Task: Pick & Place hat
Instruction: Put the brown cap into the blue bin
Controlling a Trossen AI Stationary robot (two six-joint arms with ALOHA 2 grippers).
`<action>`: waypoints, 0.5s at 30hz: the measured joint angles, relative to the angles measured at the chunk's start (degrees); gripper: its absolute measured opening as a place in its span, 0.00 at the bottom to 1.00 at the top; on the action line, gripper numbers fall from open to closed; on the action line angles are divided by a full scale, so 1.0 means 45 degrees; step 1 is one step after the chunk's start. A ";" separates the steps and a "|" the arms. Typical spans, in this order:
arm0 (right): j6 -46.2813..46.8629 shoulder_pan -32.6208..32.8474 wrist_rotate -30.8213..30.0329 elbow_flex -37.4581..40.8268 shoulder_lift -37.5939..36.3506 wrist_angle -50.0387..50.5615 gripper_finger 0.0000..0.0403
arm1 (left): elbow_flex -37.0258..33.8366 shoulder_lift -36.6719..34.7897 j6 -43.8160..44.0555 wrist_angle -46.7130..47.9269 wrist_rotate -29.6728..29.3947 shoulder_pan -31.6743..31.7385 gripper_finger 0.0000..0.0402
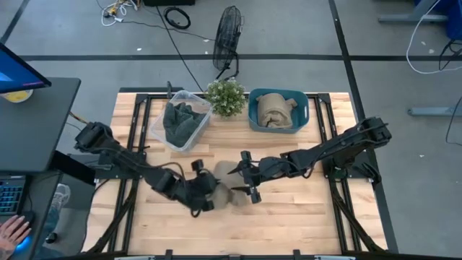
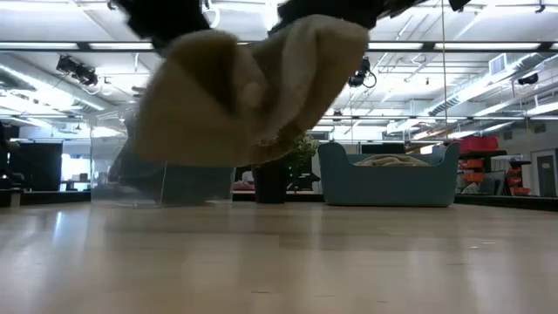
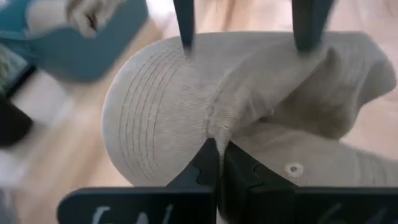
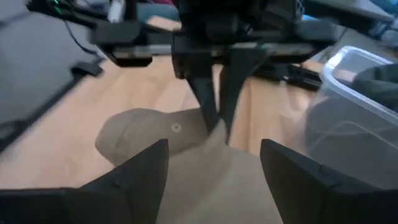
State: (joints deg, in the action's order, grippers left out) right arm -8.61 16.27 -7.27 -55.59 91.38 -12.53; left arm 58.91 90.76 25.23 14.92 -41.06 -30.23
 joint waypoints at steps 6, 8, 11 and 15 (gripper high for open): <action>0.0008 -0.0139 -0.0603 0.0000 0.0592 -0.0070 0.64 | 0.0011 0.0005 -0.1948 -0.1238 0.0008 0.1026 0.03; -0.0015 -0.0175 -0.1496 -0.0005 0.0719 0.0017 0.64 | 0.0011 0.0005 -0.2365 -0.1306 0.0054 0.1239 0.03; -0.0442 -0.0225 -0.2990 -0.0010 0.0849 0.0275 0.64 | 0.0011 0.0005 -0.3091 -0.1511 0.0262 0.1380 0.02; -0.0634 -0.0399 -0.3395 -0.0039 0.0839 0.0727 0.63 | 0.0011 0.0010 -0.3133 -0.1617 0.0355 0.1372 0.02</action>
State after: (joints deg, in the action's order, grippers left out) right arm -11.47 14.48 -22.55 -55.77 95.15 -9.25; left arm 58.96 90.80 11.13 7.64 -39.46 -24.05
